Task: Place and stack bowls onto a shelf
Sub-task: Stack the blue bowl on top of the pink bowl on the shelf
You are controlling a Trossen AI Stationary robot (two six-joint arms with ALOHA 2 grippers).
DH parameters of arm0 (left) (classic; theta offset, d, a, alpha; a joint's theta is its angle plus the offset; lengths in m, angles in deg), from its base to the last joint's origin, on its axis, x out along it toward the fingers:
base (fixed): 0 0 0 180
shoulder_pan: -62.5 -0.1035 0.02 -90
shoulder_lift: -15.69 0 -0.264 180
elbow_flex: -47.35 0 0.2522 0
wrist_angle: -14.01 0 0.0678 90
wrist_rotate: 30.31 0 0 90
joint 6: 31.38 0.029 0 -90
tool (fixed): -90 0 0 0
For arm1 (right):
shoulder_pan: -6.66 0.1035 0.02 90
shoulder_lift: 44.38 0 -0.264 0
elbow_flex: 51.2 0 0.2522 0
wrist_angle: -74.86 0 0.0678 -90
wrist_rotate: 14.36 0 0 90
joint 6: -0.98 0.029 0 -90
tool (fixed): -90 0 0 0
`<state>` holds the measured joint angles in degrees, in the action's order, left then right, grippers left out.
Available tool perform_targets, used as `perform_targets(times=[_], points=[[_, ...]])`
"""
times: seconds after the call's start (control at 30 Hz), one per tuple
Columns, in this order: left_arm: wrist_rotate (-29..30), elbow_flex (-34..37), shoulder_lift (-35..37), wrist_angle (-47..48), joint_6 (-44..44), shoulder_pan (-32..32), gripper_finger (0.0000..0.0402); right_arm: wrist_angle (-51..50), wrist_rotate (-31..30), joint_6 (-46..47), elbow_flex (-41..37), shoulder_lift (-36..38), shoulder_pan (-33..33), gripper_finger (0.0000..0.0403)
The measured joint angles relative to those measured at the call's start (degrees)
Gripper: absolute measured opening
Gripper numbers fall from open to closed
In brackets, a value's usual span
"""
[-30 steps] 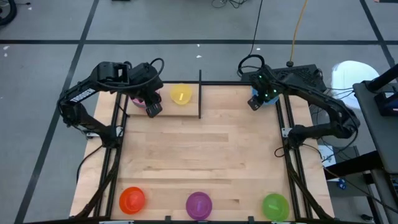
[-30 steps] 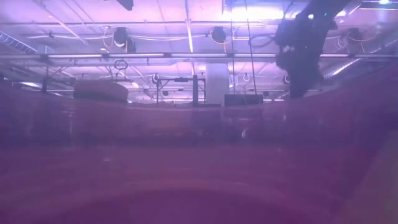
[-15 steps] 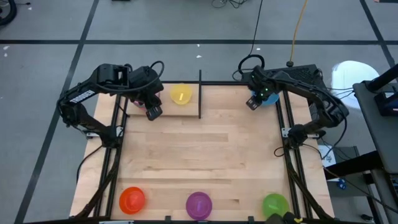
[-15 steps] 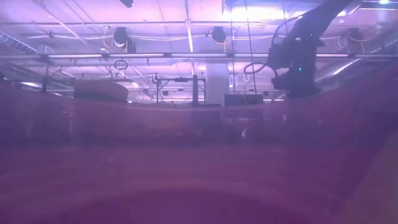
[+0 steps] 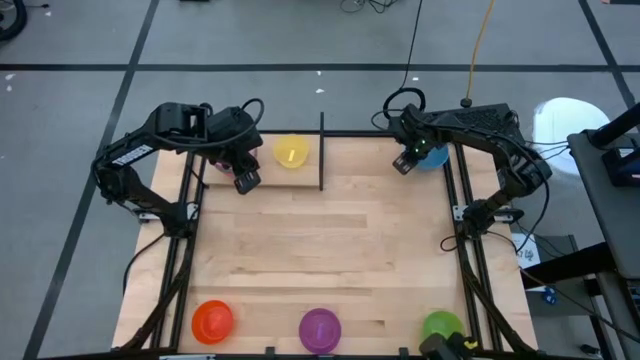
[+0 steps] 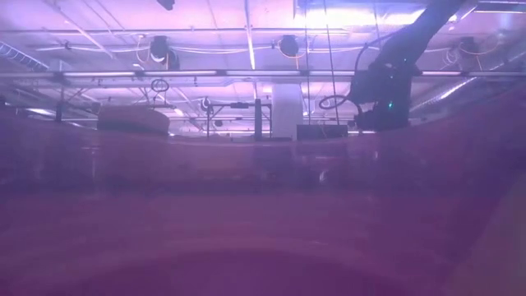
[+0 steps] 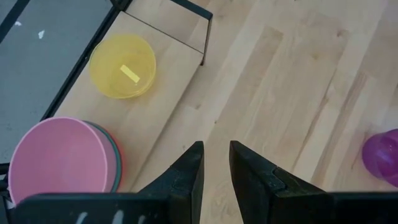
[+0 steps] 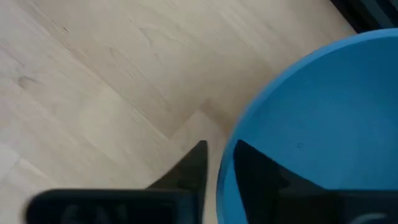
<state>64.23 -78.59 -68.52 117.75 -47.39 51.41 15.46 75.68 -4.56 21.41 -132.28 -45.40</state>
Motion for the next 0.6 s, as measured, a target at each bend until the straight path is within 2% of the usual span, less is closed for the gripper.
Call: perform_targets(times=[0.1,0.23,0.33,0.6], points=[[-0.02,0.00,0.00,0.00,0.00,0.00,0.0081,-1.12,0.02,-0.60,0.00,0.04,0.08,0.0011],[-0.04,0.00,0.00,0.00,0.02,0.00,0.0081,-2.59,0.10,-2.59,0.02,0.19,2.11,0.0004],[-0.06,0.00,0.00,0.02,0.10,0.00,0.0081,-4.16,2.76,-5.51,0.02,0.44,5.06,0.0003],[-0.09,0.00,0.00,0.02,3.92,0.02,0.0081,-5.81,10.88,-14.84,0.09,0.44,18.49,0.0002]])
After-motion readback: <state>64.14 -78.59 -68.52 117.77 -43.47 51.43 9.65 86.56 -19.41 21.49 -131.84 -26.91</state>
